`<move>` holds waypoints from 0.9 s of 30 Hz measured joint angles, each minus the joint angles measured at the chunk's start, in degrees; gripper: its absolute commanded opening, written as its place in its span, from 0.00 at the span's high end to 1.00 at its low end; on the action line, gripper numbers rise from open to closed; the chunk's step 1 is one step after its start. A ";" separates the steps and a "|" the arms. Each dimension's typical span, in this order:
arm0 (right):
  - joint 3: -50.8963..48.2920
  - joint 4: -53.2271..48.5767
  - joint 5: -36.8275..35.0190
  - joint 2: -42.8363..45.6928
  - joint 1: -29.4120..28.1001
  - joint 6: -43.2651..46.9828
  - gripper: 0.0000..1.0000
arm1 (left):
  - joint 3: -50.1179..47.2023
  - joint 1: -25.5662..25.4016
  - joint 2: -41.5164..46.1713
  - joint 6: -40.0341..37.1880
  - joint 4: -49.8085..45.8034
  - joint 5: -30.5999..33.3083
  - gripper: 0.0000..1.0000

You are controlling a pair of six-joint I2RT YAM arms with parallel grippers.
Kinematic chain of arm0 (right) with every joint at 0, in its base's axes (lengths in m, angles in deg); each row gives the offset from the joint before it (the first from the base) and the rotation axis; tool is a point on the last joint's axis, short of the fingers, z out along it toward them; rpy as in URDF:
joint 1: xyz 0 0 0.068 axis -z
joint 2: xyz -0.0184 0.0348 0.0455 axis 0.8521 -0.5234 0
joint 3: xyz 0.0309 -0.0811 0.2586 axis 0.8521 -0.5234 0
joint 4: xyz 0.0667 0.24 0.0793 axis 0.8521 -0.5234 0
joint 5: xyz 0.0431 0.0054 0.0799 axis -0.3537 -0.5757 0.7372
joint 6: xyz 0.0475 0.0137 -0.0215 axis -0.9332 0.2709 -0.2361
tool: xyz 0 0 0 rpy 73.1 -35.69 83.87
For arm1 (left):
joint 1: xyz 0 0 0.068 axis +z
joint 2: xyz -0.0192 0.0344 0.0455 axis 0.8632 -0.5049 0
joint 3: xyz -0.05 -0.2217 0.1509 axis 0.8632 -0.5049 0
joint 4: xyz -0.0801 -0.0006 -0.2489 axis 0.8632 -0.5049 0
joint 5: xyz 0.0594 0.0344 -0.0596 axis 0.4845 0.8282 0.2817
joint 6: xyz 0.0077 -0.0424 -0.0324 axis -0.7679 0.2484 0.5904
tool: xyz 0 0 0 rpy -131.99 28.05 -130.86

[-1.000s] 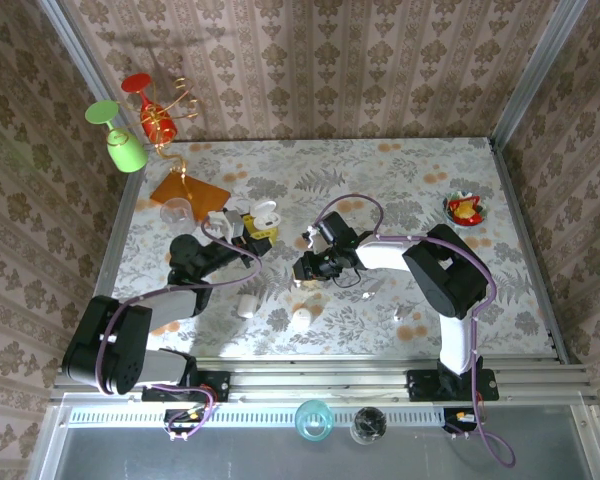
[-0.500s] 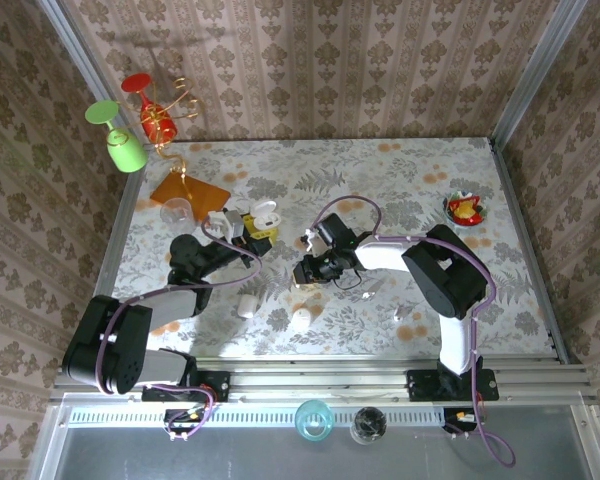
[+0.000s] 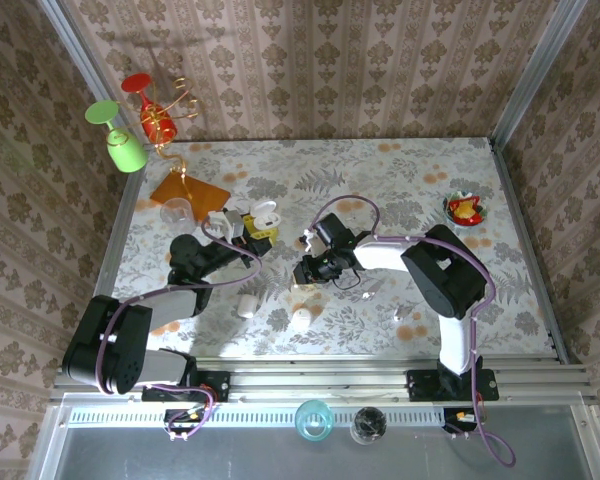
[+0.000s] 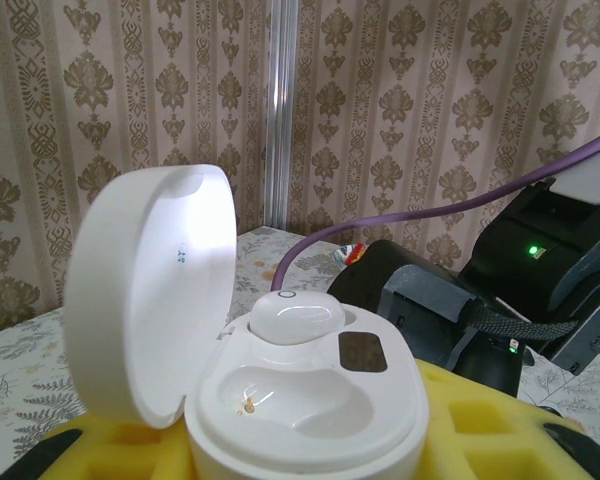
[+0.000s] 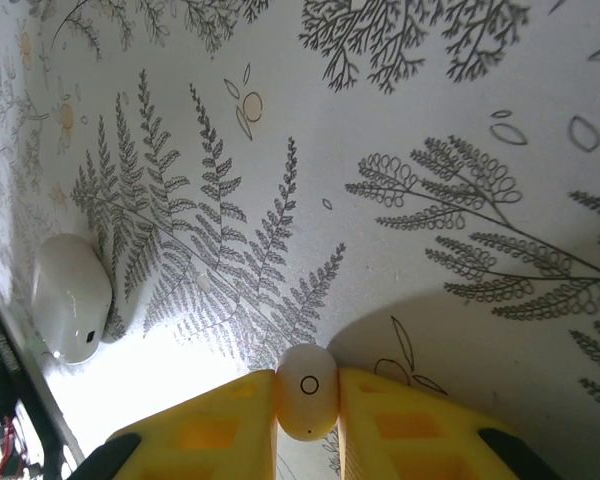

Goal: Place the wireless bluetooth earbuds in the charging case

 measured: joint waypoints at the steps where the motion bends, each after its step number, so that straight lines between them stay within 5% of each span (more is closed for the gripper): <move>1: -0.59 -0.04 -1.16 0.85 -0.07 0.02 0.78 | 0.00 -0.02 0.00 -0.17 0.00 0.22 0.68; 15: -3.23 -9.22 -17.22 22.38 -0.09 0.90 0.79 | -0.70 -7.69 -4.79 -11.61 -0.04 13.97 0.68; 27: 4.39 -15.47 -15.45 30.18 -0.20 2.71 0.79 | -0.70 -13.03 -7.04 -20.92 -0.22 17.64 0.70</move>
